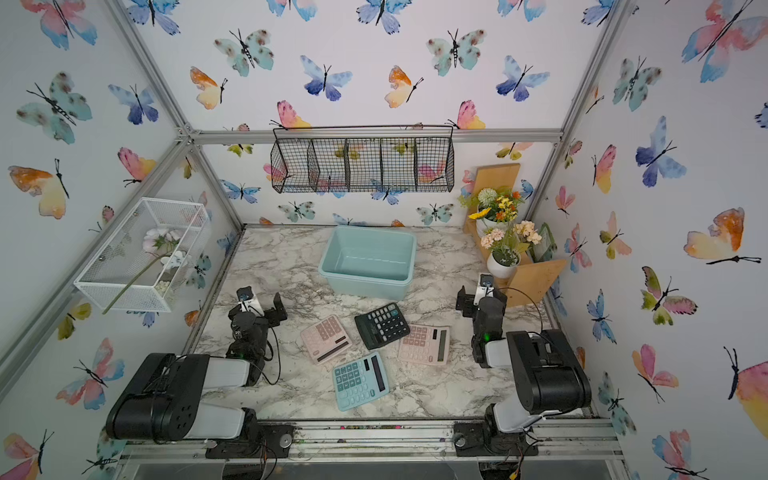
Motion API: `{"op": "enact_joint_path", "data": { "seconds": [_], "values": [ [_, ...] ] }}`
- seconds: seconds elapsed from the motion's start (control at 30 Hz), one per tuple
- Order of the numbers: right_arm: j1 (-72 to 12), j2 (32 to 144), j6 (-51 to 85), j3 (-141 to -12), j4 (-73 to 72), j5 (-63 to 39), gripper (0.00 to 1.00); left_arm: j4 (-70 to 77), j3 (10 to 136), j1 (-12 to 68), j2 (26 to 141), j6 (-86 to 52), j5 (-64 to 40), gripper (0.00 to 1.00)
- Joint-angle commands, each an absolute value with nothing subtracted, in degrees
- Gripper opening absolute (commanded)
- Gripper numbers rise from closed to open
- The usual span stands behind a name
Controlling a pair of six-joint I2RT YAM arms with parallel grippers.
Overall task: Put the calculator in the storage box
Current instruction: Pick up the calculator from the center of the board.
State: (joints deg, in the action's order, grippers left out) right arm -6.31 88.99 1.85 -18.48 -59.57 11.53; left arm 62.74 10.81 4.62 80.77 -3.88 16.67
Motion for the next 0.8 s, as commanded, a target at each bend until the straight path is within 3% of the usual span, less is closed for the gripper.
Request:
{"op": "enact_joint_path", "data": {
  "seconds": [0.0, 0.77],
  "values": [
    [-6.0, 88.8, 1.3, -18.6, -60.1, 10.5, 0.99, 63.9, 10.6, 4.8, 80.3, -3.7, 18.1, 0.99],
    [-6.0, 89.3, 1.4, -19.4, -59.2, 10.4, 0.99, 63.6, 10.8, 4.7, 80.5, -3.8, 18.0, 0.99]
  ]
}}
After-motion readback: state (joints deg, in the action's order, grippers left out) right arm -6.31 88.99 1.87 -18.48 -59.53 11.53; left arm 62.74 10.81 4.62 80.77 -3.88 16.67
